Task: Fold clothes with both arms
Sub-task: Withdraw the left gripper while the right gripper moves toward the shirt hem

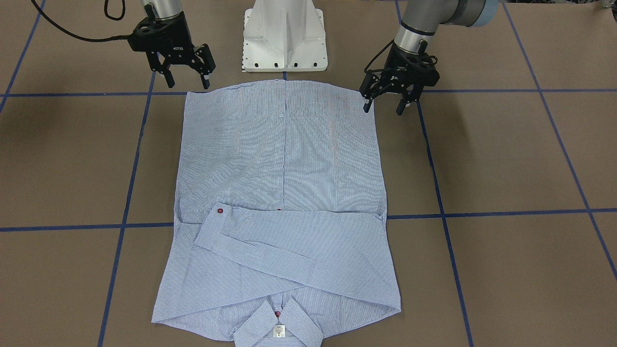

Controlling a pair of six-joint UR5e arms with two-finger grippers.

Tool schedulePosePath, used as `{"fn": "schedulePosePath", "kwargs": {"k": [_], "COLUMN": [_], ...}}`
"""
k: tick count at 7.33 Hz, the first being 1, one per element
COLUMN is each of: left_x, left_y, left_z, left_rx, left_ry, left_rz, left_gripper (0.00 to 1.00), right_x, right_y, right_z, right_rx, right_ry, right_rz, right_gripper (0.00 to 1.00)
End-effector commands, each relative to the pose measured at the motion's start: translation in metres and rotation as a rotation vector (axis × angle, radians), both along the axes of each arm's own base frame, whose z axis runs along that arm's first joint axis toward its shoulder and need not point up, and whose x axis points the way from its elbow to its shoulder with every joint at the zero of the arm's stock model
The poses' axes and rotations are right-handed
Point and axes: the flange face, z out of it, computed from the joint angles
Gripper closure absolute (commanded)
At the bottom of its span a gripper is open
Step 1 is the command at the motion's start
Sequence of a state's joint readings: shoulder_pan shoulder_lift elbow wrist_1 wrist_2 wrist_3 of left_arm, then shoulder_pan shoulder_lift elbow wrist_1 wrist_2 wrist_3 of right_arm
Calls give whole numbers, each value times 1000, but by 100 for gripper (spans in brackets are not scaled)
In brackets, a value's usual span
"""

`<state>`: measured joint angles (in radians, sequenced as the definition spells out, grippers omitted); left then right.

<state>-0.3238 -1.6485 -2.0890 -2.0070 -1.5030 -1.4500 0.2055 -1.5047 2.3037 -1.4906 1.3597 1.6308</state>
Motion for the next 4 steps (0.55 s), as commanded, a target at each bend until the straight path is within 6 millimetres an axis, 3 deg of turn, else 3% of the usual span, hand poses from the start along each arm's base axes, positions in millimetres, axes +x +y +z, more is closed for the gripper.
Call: {"fn": "schedulePosePath", "kwargs": {"k": [1,2,3,4], "left_x": [25,33,38,43], "left_y": [43,56,58,63], "left_z": [15,17,24,32], "left_rx": [-67,-87,-90,-92], "left_ry": [4,4,-15,-34], "left_rz": [23,41,46,59], "left_gripper": [10,23,34,36], "right_x": [0,0,0,0], "right_y": [2,1,1,1], "right_z": [-1,-1,-2,-3], "right_rx": [4,5,6,6], "right_ry": [-2,-3,-5,-6], "right_rz": [7,9,9,9], "right_gripper": [0,0,0,0]}}
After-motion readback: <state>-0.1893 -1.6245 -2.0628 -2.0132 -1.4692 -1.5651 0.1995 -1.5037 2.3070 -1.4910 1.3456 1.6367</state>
